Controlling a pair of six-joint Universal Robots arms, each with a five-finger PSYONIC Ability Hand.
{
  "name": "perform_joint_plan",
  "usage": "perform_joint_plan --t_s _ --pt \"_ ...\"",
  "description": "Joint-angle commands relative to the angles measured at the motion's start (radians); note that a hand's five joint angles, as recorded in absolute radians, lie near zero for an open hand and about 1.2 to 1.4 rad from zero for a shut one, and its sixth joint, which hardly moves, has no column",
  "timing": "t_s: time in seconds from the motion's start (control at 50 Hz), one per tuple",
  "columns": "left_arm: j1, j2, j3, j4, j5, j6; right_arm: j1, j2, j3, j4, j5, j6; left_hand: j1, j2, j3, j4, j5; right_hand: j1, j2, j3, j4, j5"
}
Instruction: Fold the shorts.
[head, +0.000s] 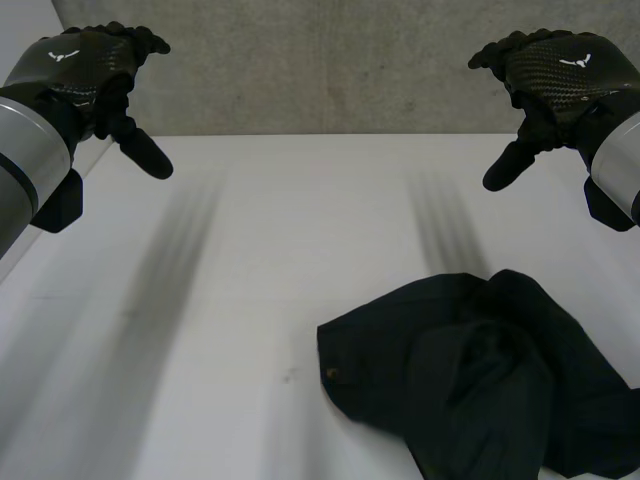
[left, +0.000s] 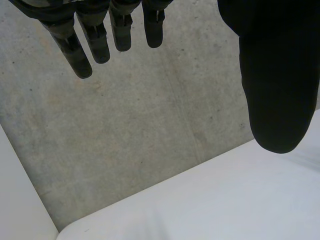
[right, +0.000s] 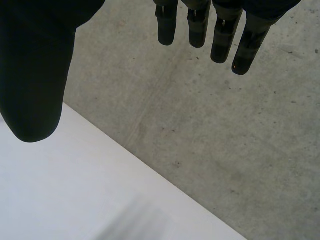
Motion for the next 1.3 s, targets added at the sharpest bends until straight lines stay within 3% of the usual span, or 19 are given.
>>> perform_joint_plan --t_s 0.02,0.16,0.32,0.42,0.58,0.74,0.86,0.88,0.94,0.96,1.02,1.1,1.16,1.3 --pt "-0.001 -0.002 -0.001 0.0 0.0 0.0 -0.001 0.0 -0.002 -0.001 -0.001 -0.009 -0.015 -0.013 -0.017 -0.028 -0.041 0.024 -0.02 -0.018 -0.057 -0.048" --pt "-0.001 -0.024 -0.003 0.001 0.0 0.0 0.005 0.009 0.003 0.031 -0.034 -0.109 -0.015 -0.013 -0.017 -0.028 -0.041 0.024 -0.02 -0.018 -0.057 -0.048" --pt "-0.016 -0.09 -0.023 0.004 0.0 0.002 0.004 0.02 0.113 0.207 -0.115 -0.514 -0.015 -0.013 -0.017 -0.028 -0.041 0.024 -0.02 -0.018 -0.057 -0.048" --pt "-0.018 -0.113 -0.024 0.004 -0.002 0.002 0.002 0.02 0.291 0.242 -0.224 -0.757 -0.015 -0.013 -0.017 -0.028 -0.041 0.024 -0.02 -0.018 -0.057 -0.048" --pt "-0.018 -0.116 -0.021 0.006 -0.002 0.002 -0.012 0.012 0.465 0.34 -0.354 -0.949 -0.015 -0.013 -0.017 -0.028 -0.041 0.024 -0.02 -0.018 -0.057 -0.048" --pt "-0.02 -0.116 -0.023 0.004 -0.002 0.002 -0.027 0.008 0.48 0.456 -0.42 -0.971 -0.015 -0.013 -0.017 -0.028 -0.041 0.024 -0.02 -0.018 -0.057 -0.048" --pt "-0.02 -0.116 -0.023 0.004 0.0 0.002 -0.027 0.014 0.497 0.459 -0.42 -0.98 -0.015 -0.013 -0.017 -0.028 -0.041 0.069 0.025 0.028 -0.012 -0.003" --pt "-0.02 -0.116 -0.023 0.004 0.0 0.002 -0.024 0.014 0.503 0.457 -0.417 -0.98 -0.015 -0.013 -0.017 -0.028 -0.041 0.142 0.098 0.101 0.061 0.07" --pt "-0.02 -0.116 -0.023 0.006 0.0 0.002 -0.016 0.05 0.509 0.453 -0.413 -0.989 -0.015 -0.013 -0.017 -0.028 -0.041 0.719 0.676 0.678 0.638 0.647" --pt "-0.02 -0.116 -0.023 0.006 0.0 0.002 -0.015 0.093 0.497 0.456 -0.407 -1.002 -0.015 -0.013 -0.017 -0.028 -0.041 1.142 1.099 1.101 1.061 1.07" --pt "-0.02 -0.116 -0.023 0.006 -0.002 0.002 -0.012 0.141 0.445 0.451 -0.413 -1.009 -0.015 -0.013 -0.017 -0.028 -0.041 1.245 1.202 1.204 1.164 1.173" --pt "-0.018 -0.114 -0.023 0.004 0.0 0.002 0.028 0.159 0.298 0.42 -0.411 -0.909 -0.015 -0.013 -0.017 -0.028 -0.041 1.245 1.202 1.204 1.164 1.173" --pt "-0.018 -0.11 -0.023 0.006 0.0 0.002 0.079 0.179 0.166 0.352 -0.42 -0.747 -0.015 -0.013 -0.017 -0.028 -0.041 1.245 1.202 1.204 1.164 1.173" --pt "-0.015 -0.102 -0.011 0.004 -0.002 0.0 0.162 0.259 -0.103 0.099 -0.402 -0.444 -0.015 -0.013 -0.017 -0.028 -0.041 1.245 1.202 1.204 1.164 1.173"
